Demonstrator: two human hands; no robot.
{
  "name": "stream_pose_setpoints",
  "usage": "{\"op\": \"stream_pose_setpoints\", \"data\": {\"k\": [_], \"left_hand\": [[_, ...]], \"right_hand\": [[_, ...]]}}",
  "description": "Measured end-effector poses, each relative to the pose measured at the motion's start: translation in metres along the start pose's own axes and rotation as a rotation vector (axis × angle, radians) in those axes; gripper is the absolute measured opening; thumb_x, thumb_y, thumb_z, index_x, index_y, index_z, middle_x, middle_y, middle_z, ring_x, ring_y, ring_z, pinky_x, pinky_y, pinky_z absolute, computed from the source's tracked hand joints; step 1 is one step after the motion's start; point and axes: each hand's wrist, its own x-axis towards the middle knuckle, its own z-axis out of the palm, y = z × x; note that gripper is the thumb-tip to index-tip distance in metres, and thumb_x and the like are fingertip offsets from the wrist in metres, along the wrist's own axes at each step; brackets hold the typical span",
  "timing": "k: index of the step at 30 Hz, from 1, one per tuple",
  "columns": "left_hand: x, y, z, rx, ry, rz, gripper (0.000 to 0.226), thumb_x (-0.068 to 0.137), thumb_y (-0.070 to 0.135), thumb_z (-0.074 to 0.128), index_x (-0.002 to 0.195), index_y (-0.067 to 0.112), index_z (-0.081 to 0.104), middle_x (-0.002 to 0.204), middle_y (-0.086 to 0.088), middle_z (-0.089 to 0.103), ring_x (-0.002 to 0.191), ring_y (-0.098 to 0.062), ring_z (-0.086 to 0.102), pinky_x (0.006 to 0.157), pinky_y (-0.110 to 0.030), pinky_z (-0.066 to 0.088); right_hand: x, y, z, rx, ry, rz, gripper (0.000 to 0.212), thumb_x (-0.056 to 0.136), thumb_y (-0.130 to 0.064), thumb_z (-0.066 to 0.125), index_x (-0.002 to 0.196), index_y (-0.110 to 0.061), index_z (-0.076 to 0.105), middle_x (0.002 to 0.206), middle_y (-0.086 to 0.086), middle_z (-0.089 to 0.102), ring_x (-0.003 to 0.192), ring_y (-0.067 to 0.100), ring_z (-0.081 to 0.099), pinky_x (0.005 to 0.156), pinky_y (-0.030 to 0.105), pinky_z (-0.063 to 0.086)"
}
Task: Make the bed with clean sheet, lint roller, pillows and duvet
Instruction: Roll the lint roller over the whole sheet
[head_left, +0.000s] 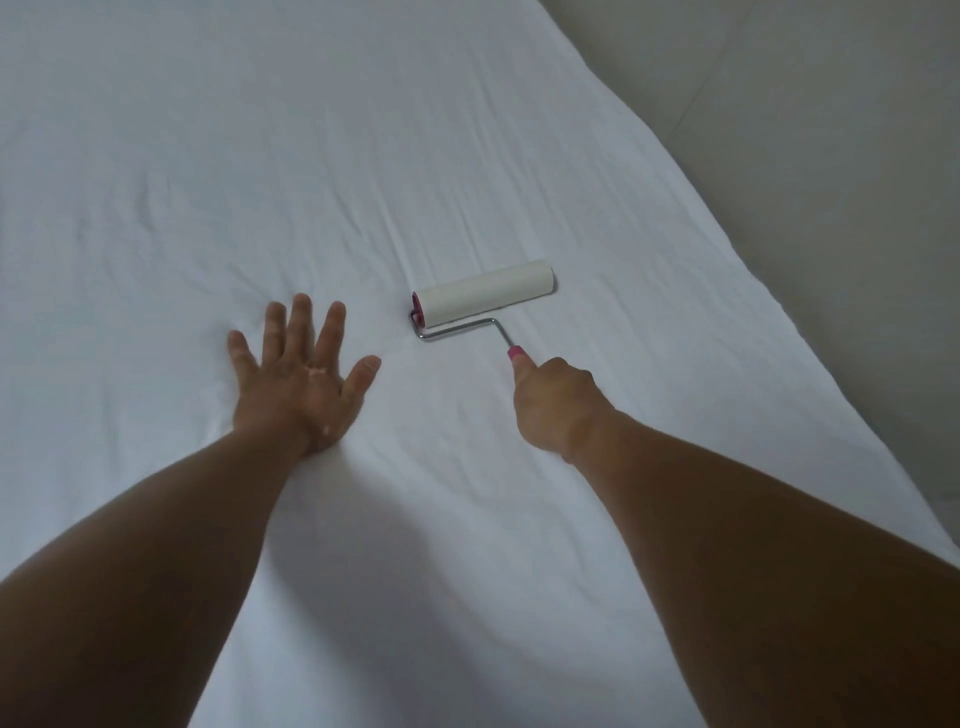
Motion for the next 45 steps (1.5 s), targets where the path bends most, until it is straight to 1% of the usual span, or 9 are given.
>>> {"op": "stream_pose_setpoints", "data": {"k": [7, 18, 21, 28, 33, 38, 40, 43, 45], "left_hand": [[-0.040, -0.006, -0.006, 0.037, -0.070, 0.062, 0.081, 0.089, 0.073, -0.002, 0.157, 0.030, -0.010, 0.166, -0.003, -0.015, 0.152, -0.026, -0.014, 0.119, -0.058, -0.003], [-0.136, 0.028, 0.007, 0.050, -0.083, 0.056, 0.090, 0.082, 0.076, -0.001, 0.157, 0.027, -0.011, 0.166, -0.004, -0.011, 0.152, -0.028, -0.011, 0.118, -0.059, 0.002], [-0.155, 0.036, 0.010, 0.033, -0.070, 0.045, 0.085, 0.087, 0.076, -0.002, 0.158, 0.029, -0.009, 0.166, -0.003, -0.010, 0.153, -0.026, -0.011, 0.118, -0.059, 0.000], [-0.200, 0.070, 0.017, 0.041, -0.086, 0.004, 0.082, 0.092, 0.071, 0.003, 0.158, 0.024, -0.009, 0.166, -0.009, -0.011, 0.152, -0.029, -0.012, 0.117, -0.061, -0.002], [-0.231, 0.092, 0.026, 0.044, -0.072, 0.011, 0.083, 0.092, 0.072, 0.004, 0.158, 0.021, -0.004, 0.166, -0.013, -0.007, 0.152, -0.031, -0.008, 0.117, -0.061, 0.001], [-0.259, 0.111, 0.031, 0.039, -0.093, 0.033, 0.080, 0.094, 0.070, 0.007, 0.157, 0.023, -0.006, 0.166, -0.010, -0.010, 0.152, -0.030, -0.012, 0.118, -0.060, -0.002], [-0.270, 0.116, 0.035, 0.044, -0.101, 0.049, 0.080, 0.093, 0.070, 0.006, 0.157, 0.024, -0.007, 0.166, -0.007, -0.011, 0.152, -0.029, -0.013, 0.118, -0.060, -0.002], [-0.285, 0.122, 0.039, 0.044, -0.118, 0.077, 0.080, 0.093, 0.071, 0.005, 0.157, 0.026, -0.008, 0.166, -0.005, -0.012, 0.152, -0.028, -0.014, 0.119, -0.058, -0.003], [-0.294, 0.124, 0.039, 0.050, -0.125, 0.089, 0.079, 0.094, 0.071, 0.006, 0.158, 0.026, -0.006, 0.166, -0.004, -0.011, 0.152, -0.028, -0.012, 0.119, -0.057, -0.001]], "right_hand": [[-0.052, 0.023, 0.038, 0.049, -0.008, -0.009, 0.069, 0.099, -0.016, 0.036, 0.160, -0.024, 0.006, 0.128, 0.014, 0.047, 0.118, 0.037, 0.053, 0.089, 0.039, 0.047], [-0.134, 0.065, 0.100, 0.348, 0.049, 0.081, 0.058, 0.101, -0.024, 0.036, 0.157, -0.018, 0.019, 0.113, 0.011, 0.052, 0.104, 0.034, 0.057, 0.078, 0.037, 0.046], [-0.170, 0.079, 0.114, 0.473, 0.015, 0.153, 0.051, 0.105, -0.047, 0.018, 0.120, -0.012, 0.052, 0.097, 0.013, 0.056, 0.092, 0.036, 0.059, 0.085, 0.044, 0.053], [-0.230, 0.107, 0.149, 0.529, 0.003, 0.193, 0.052, 0.104, -0.055, 0.014, 0.102, -0.021, 0.053, 0.091, 0.006, 0.057, 0.085, 0.031, 0.059, 0.080, 0.041, 0.053], [-0.263, 0.126, 0.189, 0.468, -0.062, 0.219, 0.054, 0.103, -0.045, 0.013, 0.136, -0.031, 0.053, 0.077, -0.009, 0.036, 0.059, 0.010, 0.034, 0.067, 0.031, 0.038], [-0.310, 0.136, 0.206, 0.610, -0.034, 0.311, 0.054, 0.102, -0.058, 0.017, 0.106, -0.022, 0.057, 0.080, -0.008, 0.050, 0.062, 0.008, 0.044, 0.065, 0.027, 0.041], [-0.326, 0.143, 0.215, 0.616, -0.041, 0.293, 0.054, 0.103, -0.057, 0.017, 0.116, -0.023, 0.058, 0.086, -0.006, 0.053, 0.065, 0.009, 0.045, 0.066, 0.028, 0.042], [-0.355, 0.153, 0.222, 0.522, -0.004, 0.186, 0.037, 0.089, -0.053, 0.063, 0.111, -0.024, 0.067, 0.079, 0.007, 0.057, 0.062, 0.024, 0.056, 0.054, 0.033, 0.047], [-0.369, 0.156, 0.238, 0.457, -0.087, 0.200, 0.063, 0.061, -0.028, 0.090, 0.121, -0.019, 0.071, 0.074, 0.010, 0.058, 0.053, 0.027, 0.058, 0.040, 0.031, 0.044]]}}
